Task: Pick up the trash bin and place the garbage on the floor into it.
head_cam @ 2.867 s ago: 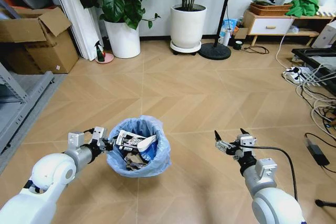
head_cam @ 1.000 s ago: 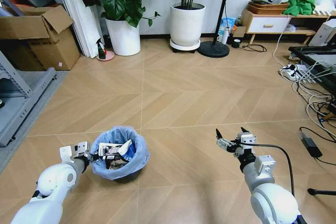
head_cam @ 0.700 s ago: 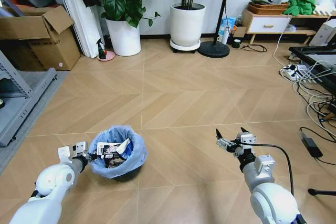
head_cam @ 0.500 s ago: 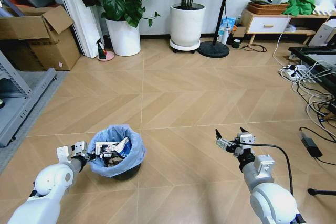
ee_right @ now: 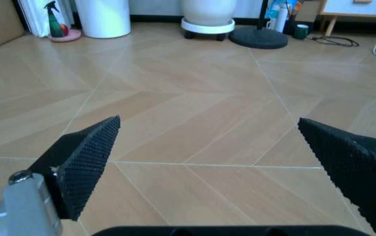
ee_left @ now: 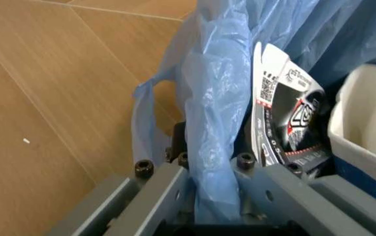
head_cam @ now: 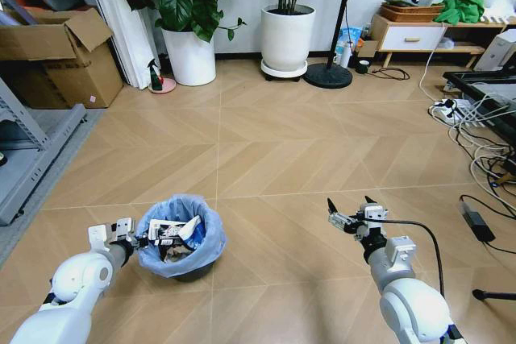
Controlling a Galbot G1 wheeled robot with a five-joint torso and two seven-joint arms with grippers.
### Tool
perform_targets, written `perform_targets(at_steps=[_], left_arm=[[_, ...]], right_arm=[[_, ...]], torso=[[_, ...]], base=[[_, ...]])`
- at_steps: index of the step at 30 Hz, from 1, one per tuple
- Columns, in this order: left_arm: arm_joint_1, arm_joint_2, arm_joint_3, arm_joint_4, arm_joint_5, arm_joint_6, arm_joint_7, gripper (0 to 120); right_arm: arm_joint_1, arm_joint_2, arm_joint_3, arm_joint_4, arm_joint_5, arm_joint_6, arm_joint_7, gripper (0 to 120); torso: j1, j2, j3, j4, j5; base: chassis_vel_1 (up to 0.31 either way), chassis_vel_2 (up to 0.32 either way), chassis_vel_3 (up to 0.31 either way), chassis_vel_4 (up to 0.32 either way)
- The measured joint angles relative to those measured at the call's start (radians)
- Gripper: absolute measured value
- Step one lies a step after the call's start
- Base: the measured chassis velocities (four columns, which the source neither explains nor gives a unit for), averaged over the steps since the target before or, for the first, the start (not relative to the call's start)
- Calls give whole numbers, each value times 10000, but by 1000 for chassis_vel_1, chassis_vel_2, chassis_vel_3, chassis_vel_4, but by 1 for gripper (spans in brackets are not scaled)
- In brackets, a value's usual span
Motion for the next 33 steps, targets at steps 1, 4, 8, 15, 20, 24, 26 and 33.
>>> perform_targets(at_steps=[1, 4, 8, 15, 20, 24, 26, 33], left_arm=[[29, 1, -12, -20, 11, -4, 0, 0], [79, 1, -37, -99, 171, -43, 21, 0], [74, 25, -40, -186, 271, -41, 51, 0], [22, 56, -35, -116, 309, -23, 35, 0], [17, 39, -17, -83, 349, -26, 34, 0], [8, 29, -9, -58, 429, -31, 39, 0], [34, 44, -12, -72, 458, -48, 52, 11], [91, 89, -24, -157, 513, -141, 104, 36]], right_arm=[[2, -12, 7, -9, 8, -1, 0, 100], [4, -12, 8, -24, 12, -2, -1, 100], [16, 29, -23, -83, 2, -5, -5, 100], [37, 88, -49, -138, -20, 2, -16, 100], [30, 72, -11, -138, -12, 5, -18, 100], [35, 50, 23, -138, 13, 6, -19, 100], [51, 45, 29, -138, 28, 6, -18, 100], [67, 79, 24, -165, 29, 6, -19, 100]], torso=[[0, 0, 0, 0, -2], [0, 0, 0, -1, -3], [0, -1, 1, 1, -1], [0, -1, 0, 0, -2], [0, -1, 0, 0, 0], [0, 0, 0, -1, 0], [0, 0, 0, -1, -1], [0, -1, 0, 0, -2]], base=[[0, 0, 0, 0], [0, 0, 0, 0], [0, 0, 0, 0], [0, 0, 0, 0], [0, 0, 0, 0], [0, 0, 0, 0], [0, 0, 0, 0], [0, 0, 0, 0]])
